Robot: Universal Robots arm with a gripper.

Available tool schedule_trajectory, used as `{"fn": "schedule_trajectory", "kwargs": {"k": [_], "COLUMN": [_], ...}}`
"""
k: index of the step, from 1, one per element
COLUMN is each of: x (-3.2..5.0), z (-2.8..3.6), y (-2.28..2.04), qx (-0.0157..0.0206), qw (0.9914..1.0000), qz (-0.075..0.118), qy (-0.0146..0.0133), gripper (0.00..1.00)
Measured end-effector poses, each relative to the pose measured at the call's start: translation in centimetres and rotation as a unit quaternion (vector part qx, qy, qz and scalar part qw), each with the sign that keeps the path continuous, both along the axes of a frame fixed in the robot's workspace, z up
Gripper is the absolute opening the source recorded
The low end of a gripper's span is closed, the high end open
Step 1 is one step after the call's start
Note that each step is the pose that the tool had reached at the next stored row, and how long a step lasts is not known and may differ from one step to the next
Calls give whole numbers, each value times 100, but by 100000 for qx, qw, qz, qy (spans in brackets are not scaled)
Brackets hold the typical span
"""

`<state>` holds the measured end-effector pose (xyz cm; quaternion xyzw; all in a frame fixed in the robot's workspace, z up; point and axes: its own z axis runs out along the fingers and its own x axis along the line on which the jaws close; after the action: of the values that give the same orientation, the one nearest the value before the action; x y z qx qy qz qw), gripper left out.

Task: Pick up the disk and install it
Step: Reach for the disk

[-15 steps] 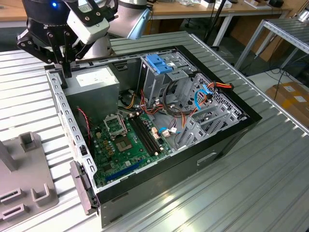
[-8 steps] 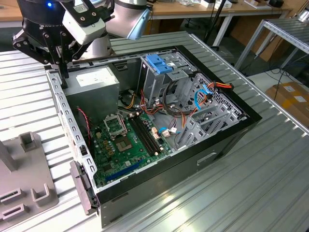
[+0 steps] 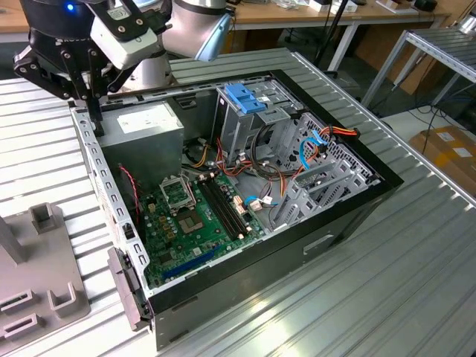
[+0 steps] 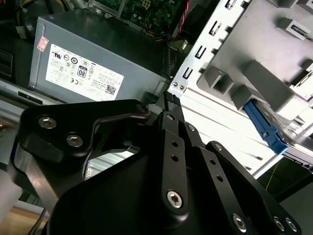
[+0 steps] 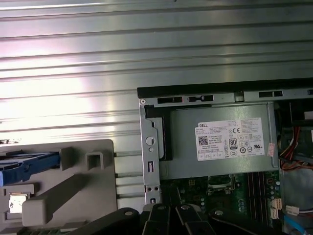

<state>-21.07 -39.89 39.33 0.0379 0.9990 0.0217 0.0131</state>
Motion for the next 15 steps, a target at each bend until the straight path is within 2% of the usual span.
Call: {"fn": "schedule_trajectory", "kwargs": {"k": [7,15], "x": [-107,-284], "z": [-1,-1], "y": [0,0], "qx": [4,-1], "qw": [100000,100000], "qz": [0,3], "qy": [-3,1], "gripper": [11,11]}}
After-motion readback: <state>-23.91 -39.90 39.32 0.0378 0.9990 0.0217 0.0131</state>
